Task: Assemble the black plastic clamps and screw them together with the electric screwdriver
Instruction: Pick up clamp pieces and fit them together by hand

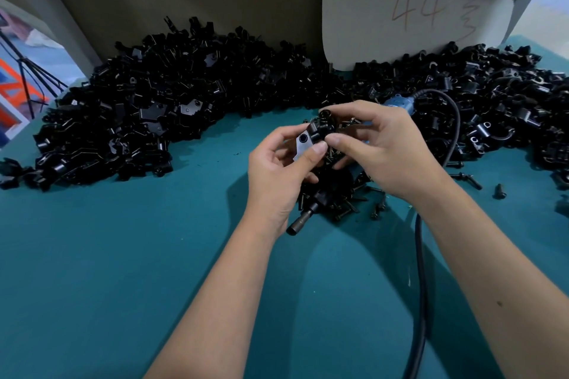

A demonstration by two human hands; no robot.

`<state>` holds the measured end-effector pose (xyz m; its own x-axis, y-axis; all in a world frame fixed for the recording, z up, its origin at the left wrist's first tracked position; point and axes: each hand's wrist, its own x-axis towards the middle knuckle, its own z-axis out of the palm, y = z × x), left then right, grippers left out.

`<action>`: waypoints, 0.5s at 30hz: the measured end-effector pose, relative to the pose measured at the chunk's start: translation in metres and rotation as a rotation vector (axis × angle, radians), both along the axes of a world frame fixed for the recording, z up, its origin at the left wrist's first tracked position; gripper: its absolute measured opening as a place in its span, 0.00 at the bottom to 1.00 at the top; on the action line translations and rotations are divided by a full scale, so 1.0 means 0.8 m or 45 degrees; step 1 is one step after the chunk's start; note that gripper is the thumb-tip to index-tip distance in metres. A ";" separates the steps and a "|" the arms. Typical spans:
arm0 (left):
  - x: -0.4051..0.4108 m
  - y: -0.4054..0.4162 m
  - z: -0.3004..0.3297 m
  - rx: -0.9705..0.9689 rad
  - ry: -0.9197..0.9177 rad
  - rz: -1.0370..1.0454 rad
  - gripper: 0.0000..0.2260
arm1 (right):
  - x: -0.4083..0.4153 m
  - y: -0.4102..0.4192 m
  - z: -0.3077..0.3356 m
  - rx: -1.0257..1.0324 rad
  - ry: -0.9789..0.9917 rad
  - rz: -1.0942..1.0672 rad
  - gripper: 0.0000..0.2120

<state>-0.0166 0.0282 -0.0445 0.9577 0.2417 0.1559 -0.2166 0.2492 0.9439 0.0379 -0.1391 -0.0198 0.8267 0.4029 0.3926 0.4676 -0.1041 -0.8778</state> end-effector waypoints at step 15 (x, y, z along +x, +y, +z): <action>0.000 0.006 0.004 -0.215 -0.014 -0.162 0.15 | -0.001 -0.010 0.008 0.005 0.035 0.041 0.11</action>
